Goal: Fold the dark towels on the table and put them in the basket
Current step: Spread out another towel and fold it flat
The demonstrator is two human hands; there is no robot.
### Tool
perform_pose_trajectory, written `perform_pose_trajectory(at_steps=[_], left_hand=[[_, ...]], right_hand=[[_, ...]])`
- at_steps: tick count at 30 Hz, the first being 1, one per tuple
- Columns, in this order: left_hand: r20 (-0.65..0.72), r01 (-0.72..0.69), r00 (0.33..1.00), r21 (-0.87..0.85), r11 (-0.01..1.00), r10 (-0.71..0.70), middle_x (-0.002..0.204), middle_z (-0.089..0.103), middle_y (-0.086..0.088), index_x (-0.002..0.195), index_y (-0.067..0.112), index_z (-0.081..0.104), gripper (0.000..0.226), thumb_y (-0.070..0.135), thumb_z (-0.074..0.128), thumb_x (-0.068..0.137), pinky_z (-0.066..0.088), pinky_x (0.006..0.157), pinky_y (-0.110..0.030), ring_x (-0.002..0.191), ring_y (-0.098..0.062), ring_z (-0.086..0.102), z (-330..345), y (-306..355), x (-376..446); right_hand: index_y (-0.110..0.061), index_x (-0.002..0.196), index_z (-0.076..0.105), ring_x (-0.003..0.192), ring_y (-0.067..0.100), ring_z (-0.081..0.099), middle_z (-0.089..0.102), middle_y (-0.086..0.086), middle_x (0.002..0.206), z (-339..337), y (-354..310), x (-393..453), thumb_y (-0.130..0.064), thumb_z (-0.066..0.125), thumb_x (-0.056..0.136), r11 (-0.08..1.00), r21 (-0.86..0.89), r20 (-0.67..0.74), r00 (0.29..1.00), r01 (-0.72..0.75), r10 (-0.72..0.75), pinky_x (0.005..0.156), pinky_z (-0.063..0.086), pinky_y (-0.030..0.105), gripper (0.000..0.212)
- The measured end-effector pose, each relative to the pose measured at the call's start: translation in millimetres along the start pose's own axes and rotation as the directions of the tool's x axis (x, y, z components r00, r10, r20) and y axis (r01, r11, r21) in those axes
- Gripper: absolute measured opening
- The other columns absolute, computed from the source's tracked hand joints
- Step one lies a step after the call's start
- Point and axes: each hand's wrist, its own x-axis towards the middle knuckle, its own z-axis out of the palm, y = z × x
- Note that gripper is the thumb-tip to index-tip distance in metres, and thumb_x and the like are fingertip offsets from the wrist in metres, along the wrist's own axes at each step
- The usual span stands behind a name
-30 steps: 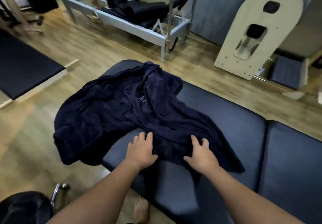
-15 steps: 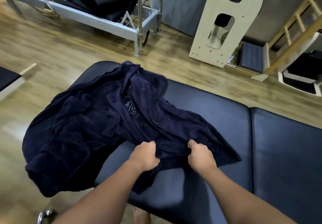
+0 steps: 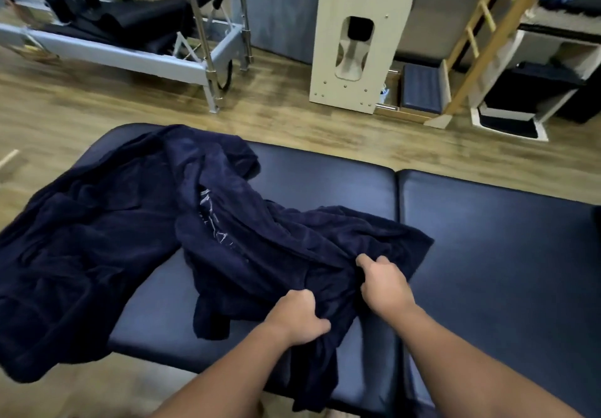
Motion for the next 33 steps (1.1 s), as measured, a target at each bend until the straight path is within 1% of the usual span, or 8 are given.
perform_pose_trajectory(at_steps=[7,11,14,16,18,22,27,33], left_hand=[[0.159,-0.047,0.986,0.057,0.997,0.038,0.068,0.068,-0.007,0.071,0.01,0.057,0.051,0.059,0.062,0.086,0.057,0.058,-0.036,0.056,-0.025,0.064,35.2,82.5,10.2],[-0.015,-0.134,0.99,0.275,0.952,0.143,0.068,0.06,-0.002,0.061,0.015,0.049,0.052,0.054,0.051,0.097,0.051,0.067,-0.035,0.072,-0.028,0.064,14.4,93.7,29.4],[-0.134,-0.167,0.961,0.423,0.891,0.243,0.102,0.068,-0.009,0.097,0.017,0.053,0.025,0.041,0.05,0.099,0.052,0.079,-0.041,0.097,-0.035,0.066,-1.5,99.9,47.4],[-0.095,-0.171,0.962,0.516,0.839,0.254,0.116,0.066,-0.011,0.138,0.019,0.038,0.046,0.036,0.053,0.097,0.052,0.082,-0.043,0.105,-0.037,0.064,-11.5,103.0,60.0],[-0.022,-0.134,0.984,0.57,0.811,0.178,0.12,0.065,-0.011,0.151,0.019,0.023,0.065,0.037,0.055,0.097,0.05,0.079,-0.042,0.108,-0.035,0.063,-16.6,101.5,71.2],[0.021,-0.161,0.979,0.689,0.706,0.203,0.117,0.065,-0.01,0.122,0.013,0.052,0.027,0.031,0.051,0.102,0.049,0.074,-0.04,0.107,-0.034,0.064,-18.8,90.0,86.7],[0.106,-0.216,0.973,0.742,0.634,0.207,0.091,0.058,0.0,0.091,0.02,0.053,0.003,0.022,0.054,0.09,0.052,0.073,-0.038,0.084,-0.026,0.061,-54.0,106.3,91.9],[0.49,-0.317,0.871,0.619,0.718,-0.037,0.07,0.06,-0.003,0.073,0.014,0.053,0.035,0.041,0.069,0.088,0.045,0.046,-0.023,0.052,-0.019,0.055,-70.6,156.4,89.0]], right_hand=[[-0.023,0.151,0.02,0.094,0.031,0.058,0.057,0.011,0.111,-9.4,72.6,-25.8,-0.02,0.054,0.091,0.974,0.152,-0.11,0.977,-0.167,0.184,0.063,0.041,0.036,0.069],[-0.013,0.115,0.048,0.104,0.034,0.064,0.065,0.012,0.115,-0.6,74.1,-44.3,-0.048,0.055,0.095,0.942,0.159,-0.01,0.953,-0.296,0.302,0.077,0.051,0.039,0.041],[-0.014,0.111,0.048,0.108,0.034,0.065,0.066,0.012,0.117,10.8,56.1,-56.6,-0.05,0.052,0.095,0.929,0.191,0.059,0.948,-0.317,0.311,0.079,0.049,0.039,0.04],[-0.014,0.113,0.046,0.107,0.036,0.065,0.065,0.013,0.116,20.2,42.8,-59.3,-0.043,0.052,0.095,0.906,0.265,0.064,0.943,-0.331,0.326,0.079,0.049,0.04,0.035],[-0.013,0.109,0.048,0.104,0.036,0.065,0.066,0.013,0.114,26.7,31.5,-57.7,-0.033,0.052,0.096,0.872,0.336,0.078,0.933,-0.357,0.352,0.079,0.049,0.04,0.024],[-0.015,0.082,0.045,0.102,0.038,0.064,0.067,0.016,0.112,21.4,21.9,-50.0,-0.019,0.048,0.093,0.83,0.357,0.156,0.903,-0.429,0.4,0.079,0.049,0.038,0.012],[-0.009,0.102,0.052,0.104,0.042,0.063,0.066,0.02,0.111,1.5,59.1,-55.1,-0.008,0.045,0.088,0.822,0.258,0.066,0.858,-0.509,0.51,0.081,0.049,0.041,0.016],[-0.009,0.103,0.055,0.098,0.037,0.062,0.062,0.015,0.108,-24.5,126.1,-64.4,-0.018,0.051,0.094,0.642,0.298,-0.207,0.609,-0.706,0.766,0.076,0.053,0.041,0.013]])
